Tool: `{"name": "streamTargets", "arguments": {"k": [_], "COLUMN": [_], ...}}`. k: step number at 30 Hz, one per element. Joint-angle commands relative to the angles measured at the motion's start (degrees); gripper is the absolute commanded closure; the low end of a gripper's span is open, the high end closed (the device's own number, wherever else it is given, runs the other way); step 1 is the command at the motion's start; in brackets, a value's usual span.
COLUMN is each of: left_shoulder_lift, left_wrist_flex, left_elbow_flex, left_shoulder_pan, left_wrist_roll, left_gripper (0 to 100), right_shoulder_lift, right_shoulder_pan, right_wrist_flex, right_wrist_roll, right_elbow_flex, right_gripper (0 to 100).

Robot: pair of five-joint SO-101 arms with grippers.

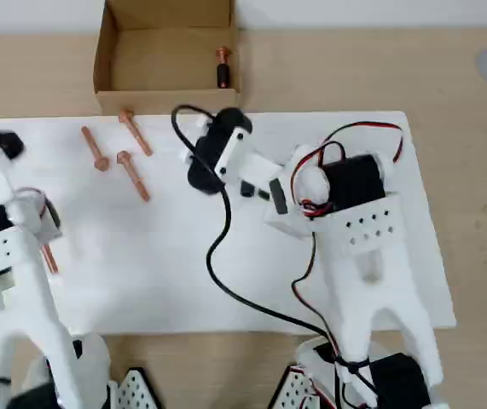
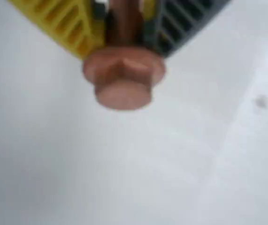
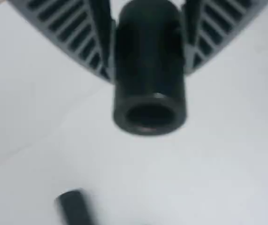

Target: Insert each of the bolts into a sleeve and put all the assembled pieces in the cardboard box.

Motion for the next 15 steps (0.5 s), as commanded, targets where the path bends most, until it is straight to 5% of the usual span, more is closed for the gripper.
{"name": "streamTargets", "arguments": {"k": [1, 6, 15], "left_shoulder_lift": [-8.6, -19.3, -30.8], "left_wrist_flex": [4.6, 8.4, 13.3], "left_elbow_flex": [-9.8, -12.0, -9.3], "left_shoulder_pan": [0.4, 5.0, 12.0], "left_wrist_roll": [1.8, 1.7, 2.0], "left_gripper": [99, 99, 99], "right_shoulder_lift": [-2.5, -4.7, -12.6], "right_shoulder_pan": [0.9, 0.9, 0.7], "right_wrist_flex": [-1.7, -5.0, -9.8], "right_wrist_roll": [-4.2, -10.5, -34.1], "right_elbow_flex": [-8.7, -16.7, -18.6], "right_gripper": [93.6, 93.6, 93.7]}}
